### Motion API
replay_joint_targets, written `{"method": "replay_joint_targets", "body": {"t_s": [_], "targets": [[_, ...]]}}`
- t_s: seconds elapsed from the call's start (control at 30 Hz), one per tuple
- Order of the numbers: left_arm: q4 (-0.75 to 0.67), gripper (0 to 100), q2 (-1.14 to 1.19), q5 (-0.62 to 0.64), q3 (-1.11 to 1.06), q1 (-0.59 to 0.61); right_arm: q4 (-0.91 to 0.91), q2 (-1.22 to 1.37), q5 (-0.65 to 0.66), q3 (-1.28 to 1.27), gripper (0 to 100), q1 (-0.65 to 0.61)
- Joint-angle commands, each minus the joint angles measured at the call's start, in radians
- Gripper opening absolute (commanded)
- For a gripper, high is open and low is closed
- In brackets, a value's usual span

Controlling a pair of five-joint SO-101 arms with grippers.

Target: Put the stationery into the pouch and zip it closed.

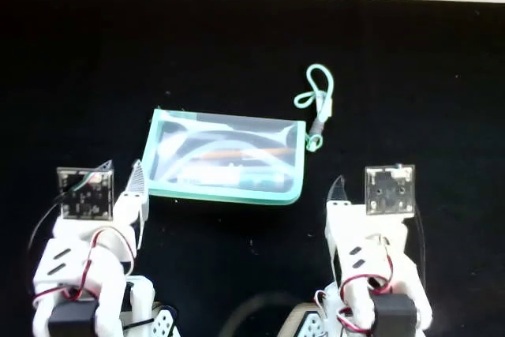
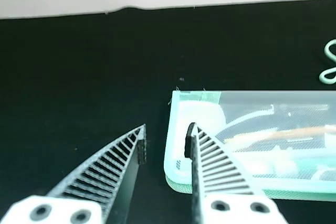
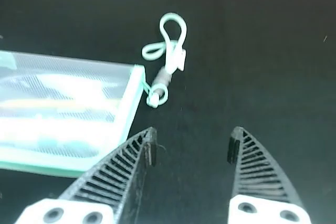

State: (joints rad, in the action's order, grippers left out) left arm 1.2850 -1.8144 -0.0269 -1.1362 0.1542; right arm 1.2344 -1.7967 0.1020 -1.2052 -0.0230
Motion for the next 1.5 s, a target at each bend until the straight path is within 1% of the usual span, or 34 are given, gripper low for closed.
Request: {"method": "replay_joint_targets", "body": {"t_s": [0.0,0.1,0.23,0.37,0.47,0.6,0.77,0.9,1.0,1.17,1.47], "targets": [[0.008,16,0.007,-0.008,0.07,0.008,0.062,0.015,0.043,0.124,23.0,0.005],[0.012,16,0.013,-0.008,0.088,0.008,0.11,0.015,0.044,0.205,23.0,0.005],[0.015,20,0.101,-0.008,0.154,-0.027,0.145,0.036,0.046,0.298,23.1,0.005],[0.015,20,0.239,-0.008,0.286,-0.093,0.18,0.202,0.041,0.421,23.1,0.004],[0.014,20,0.32,-0.008,0.367,-0.101,0.185,0.343,0.041,0.552,23.1,0.004],[0.014,20,0.367,-0.008,0.433,-0.101,0.186,0.499,0.041,0.71,23.1,0.004],[0.014,20,0.418,-0.008,0.46,-0.102,0.186,0.668,0.04,0.808,23.1,0.004],[0.014,20,0.489,-0.066,0.46,-0.102,0.183,0.812,0.04,0.852,23.1,0.004],[0.014,20,0.532,-0.078,0.456,-0.102,0.177,0.915,0.04,0.9,23.7,0.002],[0.014,20,0.616,-0.078,0.452,-0.101,0.177,1.086,-0.017,1.0,33.0,0.002],[0.011,20,0.805,-0.078,0.452,-0.101,0.018,1.483,-0.025,1.179,33.1,-0.005]]}}
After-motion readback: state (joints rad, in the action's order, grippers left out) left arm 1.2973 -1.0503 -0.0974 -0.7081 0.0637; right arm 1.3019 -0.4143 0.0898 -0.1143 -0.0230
